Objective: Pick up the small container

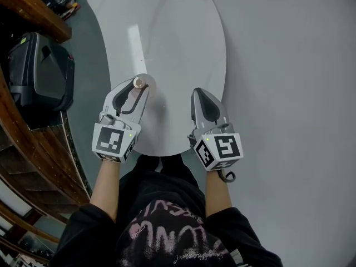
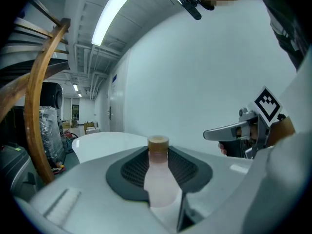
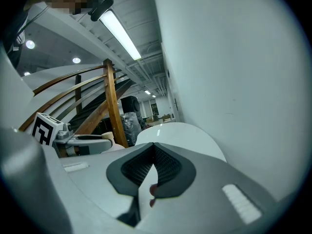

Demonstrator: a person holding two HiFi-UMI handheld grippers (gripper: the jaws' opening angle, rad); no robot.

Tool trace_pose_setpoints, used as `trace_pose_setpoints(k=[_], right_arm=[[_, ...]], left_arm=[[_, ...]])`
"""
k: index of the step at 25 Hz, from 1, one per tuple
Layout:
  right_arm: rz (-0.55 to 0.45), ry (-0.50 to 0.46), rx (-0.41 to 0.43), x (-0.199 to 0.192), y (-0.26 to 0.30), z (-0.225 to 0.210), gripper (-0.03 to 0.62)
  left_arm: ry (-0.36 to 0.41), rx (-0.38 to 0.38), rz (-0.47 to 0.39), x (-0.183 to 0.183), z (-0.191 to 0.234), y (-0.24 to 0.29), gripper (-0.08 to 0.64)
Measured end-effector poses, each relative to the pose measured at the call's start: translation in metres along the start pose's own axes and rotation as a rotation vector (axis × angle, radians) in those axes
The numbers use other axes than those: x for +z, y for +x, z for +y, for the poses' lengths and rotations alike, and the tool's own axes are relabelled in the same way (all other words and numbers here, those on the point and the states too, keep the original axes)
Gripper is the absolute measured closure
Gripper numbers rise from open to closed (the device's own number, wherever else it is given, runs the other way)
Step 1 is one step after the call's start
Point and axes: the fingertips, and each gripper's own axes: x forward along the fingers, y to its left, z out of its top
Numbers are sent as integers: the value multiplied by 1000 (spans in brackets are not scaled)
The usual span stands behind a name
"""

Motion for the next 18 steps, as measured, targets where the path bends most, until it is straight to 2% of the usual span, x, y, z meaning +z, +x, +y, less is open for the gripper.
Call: trace_pose_setpoints(k=[18], right_arm=[[-38, -16, 11, 9, -16, 7, 569]], left_arm=[[13, 5, -22, 7, -13, -17, 437]])
